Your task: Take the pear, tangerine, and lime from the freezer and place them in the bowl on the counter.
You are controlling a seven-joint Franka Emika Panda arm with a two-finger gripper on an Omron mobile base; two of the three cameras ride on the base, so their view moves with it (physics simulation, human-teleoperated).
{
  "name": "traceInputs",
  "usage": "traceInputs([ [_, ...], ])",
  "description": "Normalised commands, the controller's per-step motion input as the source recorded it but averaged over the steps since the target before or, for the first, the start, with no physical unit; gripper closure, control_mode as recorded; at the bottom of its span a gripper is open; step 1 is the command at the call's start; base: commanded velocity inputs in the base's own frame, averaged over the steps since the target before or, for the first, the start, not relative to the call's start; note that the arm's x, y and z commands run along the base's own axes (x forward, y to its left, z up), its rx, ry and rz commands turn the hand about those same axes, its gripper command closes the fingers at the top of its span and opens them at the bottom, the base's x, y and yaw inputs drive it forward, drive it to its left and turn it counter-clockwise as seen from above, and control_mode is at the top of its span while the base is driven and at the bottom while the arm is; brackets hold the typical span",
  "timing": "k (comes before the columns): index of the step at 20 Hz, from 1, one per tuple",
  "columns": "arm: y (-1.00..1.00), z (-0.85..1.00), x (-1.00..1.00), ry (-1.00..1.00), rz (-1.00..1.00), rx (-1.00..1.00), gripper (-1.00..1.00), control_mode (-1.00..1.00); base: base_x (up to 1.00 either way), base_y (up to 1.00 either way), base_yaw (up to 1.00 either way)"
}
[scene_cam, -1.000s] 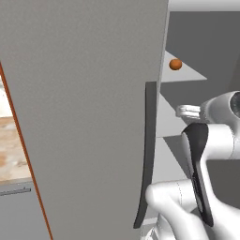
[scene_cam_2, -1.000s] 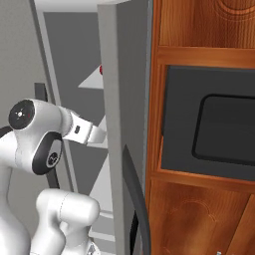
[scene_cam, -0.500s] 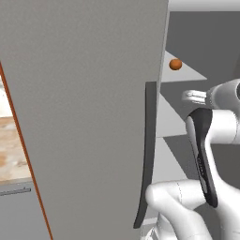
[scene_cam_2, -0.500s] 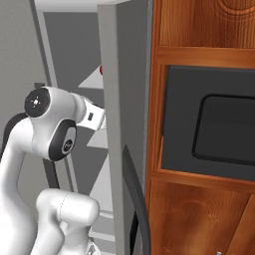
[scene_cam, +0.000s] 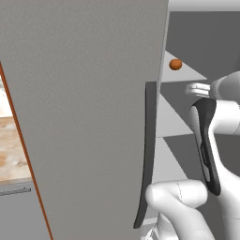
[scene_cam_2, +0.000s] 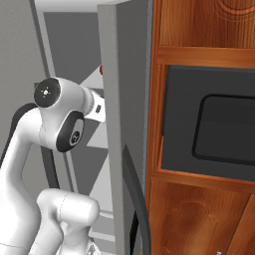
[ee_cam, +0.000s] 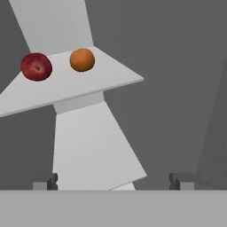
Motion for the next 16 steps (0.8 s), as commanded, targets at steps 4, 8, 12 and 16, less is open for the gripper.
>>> traceInputs([
  [4, -0.03, 0.01, 0.06, -0.03, 0.00, 0.00, -1.00, -1.00, 0.00, 0.00, 0.00],
  [8, 0.00, 0.20, 0.03, -0.09, 0.00, 0.00, -1.00, -1.00, 0.00, 0.00, 0.00],
  [12, 0.00, 0.31, 0.33, -0.08, 0.00, 0.00, -1.00, -1.00, 0.00, 0.00, 0.00],
  [16, 0.00, 0.37, 0.39, -0.01, 0.00, 0.00, -1.00, -1.00, 0.00, 0.00, 0.00],
])
